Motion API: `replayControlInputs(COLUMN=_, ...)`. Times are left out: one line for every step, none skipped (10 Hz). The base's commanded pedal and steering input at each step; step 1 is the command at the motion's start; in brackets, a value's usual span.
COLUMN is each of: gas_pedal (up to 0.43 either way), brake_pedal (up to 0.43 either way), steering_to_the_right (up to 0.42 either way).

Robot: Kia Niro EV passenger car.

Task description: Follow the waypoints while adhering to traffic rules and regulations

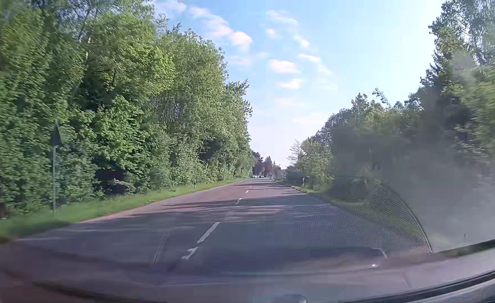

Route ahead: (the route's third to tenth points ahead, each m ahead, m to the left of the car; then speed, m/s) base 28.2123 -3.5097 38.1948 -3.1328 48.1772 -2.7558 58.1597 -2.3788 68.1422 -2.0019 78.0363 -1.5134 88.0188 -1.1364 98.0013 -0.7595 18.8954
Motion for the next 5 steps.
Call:
replayControlInputs(gas_pedal=0.0, brake_pedal=0.0, steering_to_the_right=-0.002)
replayControlInputs(gas_pedal=0.0, brake_pedal=0.006, steering_to_the_right=-0.003)
replayControlInputs(gas_pedal=0.0, brake_pedal=0.012, steering_to_the_right=-0.003)
replayControlInputs(gas_pedal=0.0, brake_pedal=0.018, steering_to_the_right=-0.003)
replayControlInputs(gas_pedal=0.0, brake_pedal=0.018, steering_to_the_right=-0.004)
